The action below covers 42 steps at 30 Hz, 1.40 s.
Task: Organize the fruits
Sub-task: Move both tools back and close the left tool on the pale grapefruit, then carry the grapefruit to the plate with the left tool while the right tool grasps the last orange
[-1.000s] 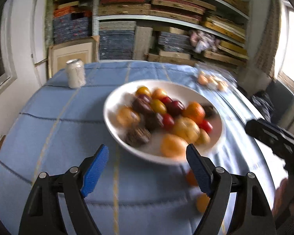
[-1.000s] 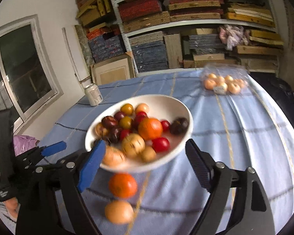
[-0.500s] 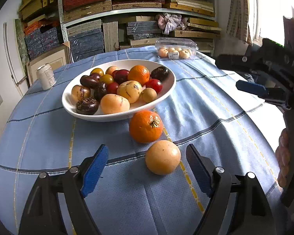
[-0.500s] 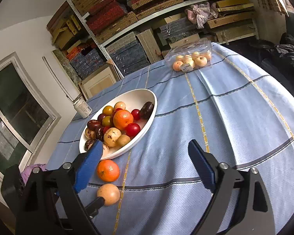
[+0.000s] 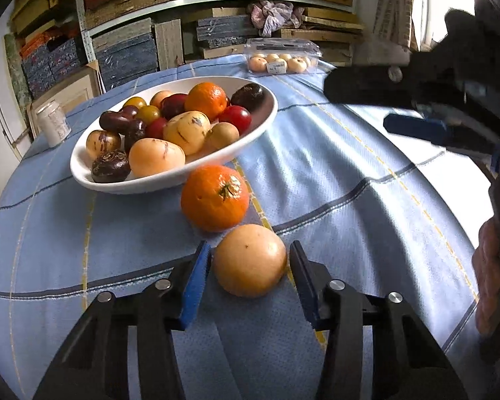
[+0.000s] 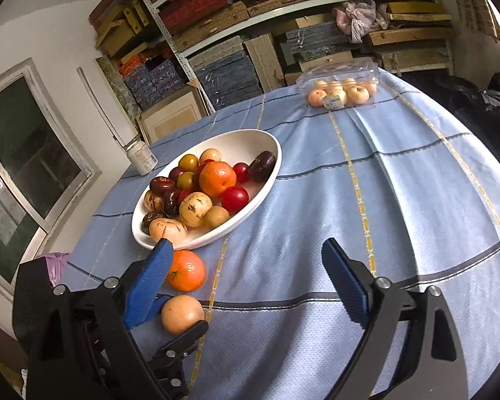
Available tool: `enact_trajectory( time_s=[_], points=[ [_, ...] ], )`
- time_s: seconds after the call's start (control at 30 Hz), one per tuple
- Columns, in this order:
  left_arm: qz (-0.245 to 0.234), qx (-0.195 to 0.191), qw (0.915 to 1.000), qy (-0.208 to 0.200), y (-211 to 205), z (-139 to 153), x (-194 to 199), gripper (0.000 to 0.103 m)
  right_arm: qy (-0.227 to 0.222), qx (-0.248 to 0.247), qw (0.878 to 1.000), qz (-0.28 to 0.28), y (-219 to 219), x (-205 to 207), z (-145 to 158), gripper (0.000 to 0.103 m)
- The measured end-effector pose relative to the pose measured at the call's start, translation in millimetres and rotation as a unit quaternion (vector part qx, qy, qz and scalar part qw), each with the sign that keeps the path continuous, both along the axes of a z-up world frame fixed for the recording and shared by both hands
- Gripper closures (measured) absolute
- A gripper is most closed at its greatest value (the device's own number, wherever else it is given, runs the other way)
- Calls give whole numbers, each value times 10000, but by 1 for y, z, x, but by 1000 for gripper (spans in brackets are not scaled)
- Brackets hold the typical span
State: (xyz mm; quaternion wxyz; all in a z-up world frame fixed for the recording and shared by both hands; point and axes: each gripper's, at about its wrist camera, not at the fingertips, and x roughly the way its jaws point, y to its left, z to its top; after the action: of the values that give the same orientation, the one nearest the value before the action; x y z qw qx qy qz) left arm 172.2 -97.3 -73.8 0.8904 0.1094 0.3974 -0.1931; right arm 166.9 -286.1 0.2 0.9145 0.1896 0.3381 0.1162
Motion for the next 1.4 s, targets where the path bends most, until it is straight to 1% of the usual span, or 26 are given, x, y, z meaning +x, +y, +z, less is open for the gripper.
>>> enact_trajectory(
  time_s=[0.03,0.07,0.1,0.3,0.4,0.47,0.53,0.57,0.67,0.73,0.83,0.97,1.03,1.07,1.1,1.13,1.2,1.23,1.27,1.4],
  points=[
    [10,-31,10000,16,1,0,1,54,41,29,10000,-1,-1,1,-2,15],
    [14,-63,10000,47,2,0,2,57,73,28,10000,3,-1,2,-3,15],
    [-10,-104,9999,90,3,0,3,59,93,17,10000,9,-1,3,-5,15],
    [2,-143,9999,87,9,4,-3,59,232,-248,9993,139,10,8,-13,15],
    [218,-153,9996,-138,25,15,-12,59,222,-419,9982,354,24,8,-17,15],
    [414,-190,9987,-223,42,20,-18,59,183,-564,9965,586,38,6,-19,15],
    [701,-100,9969,-342,59,21,-21,59,170,-808,9932,822,58,6,-22,15],
    [828,-108,9959,-338,67,21,-21,59,171,-939,9913,901,67,6,-23,15],
    [1193,-323,9921,-211,94,22,-15,59,125,-1372,9840,1128,97,6,-24,15],
    [1357,-337,9899,-219,102,24,-13,59,110,-1544,9812,1152,109,8,-24,15],
    [1426,-233,9893,-220,105,24,-10,59,263,-1627,9798,1130,119,19,-28,17],
    [1500,-129,9883,-256,104,21,-11,59,442,-1554,9807,1099,124,34,-34,20],
    [1526,-88,9879,-260,103,20,-10,59,461,-1612,9796,1106,128,37,-37,22],
    [1528,-74,9879,-255,102,20,-9,59,474,-1640,9789,1123,129,39,-38,24],
    [1526,-59,9879,-256,102,19,-8,59,486,-1660,9784,1132,130,40,-39,30],
    [1521,-33,9880,-267,101,19,-8,59,495,-1686,9779,1133,131,41,-40,34],
    [1510,13,9881,-304,99,19,-9,59,516,-1701,9775,1136,132,42,-42,46],
    [1503,24,9881,-316,99,20,-10,59,518,-1682,9778,1135,131,42,-43,48],
    [1500,34,9881,-327,98,20,-10,59,522,-1677,9781,1118,130,42,-43,55],
    [1515,38,9878,-349,99,20,-10,59,522,-1629,9788,1129,128,41,-44,56]
  ],
)
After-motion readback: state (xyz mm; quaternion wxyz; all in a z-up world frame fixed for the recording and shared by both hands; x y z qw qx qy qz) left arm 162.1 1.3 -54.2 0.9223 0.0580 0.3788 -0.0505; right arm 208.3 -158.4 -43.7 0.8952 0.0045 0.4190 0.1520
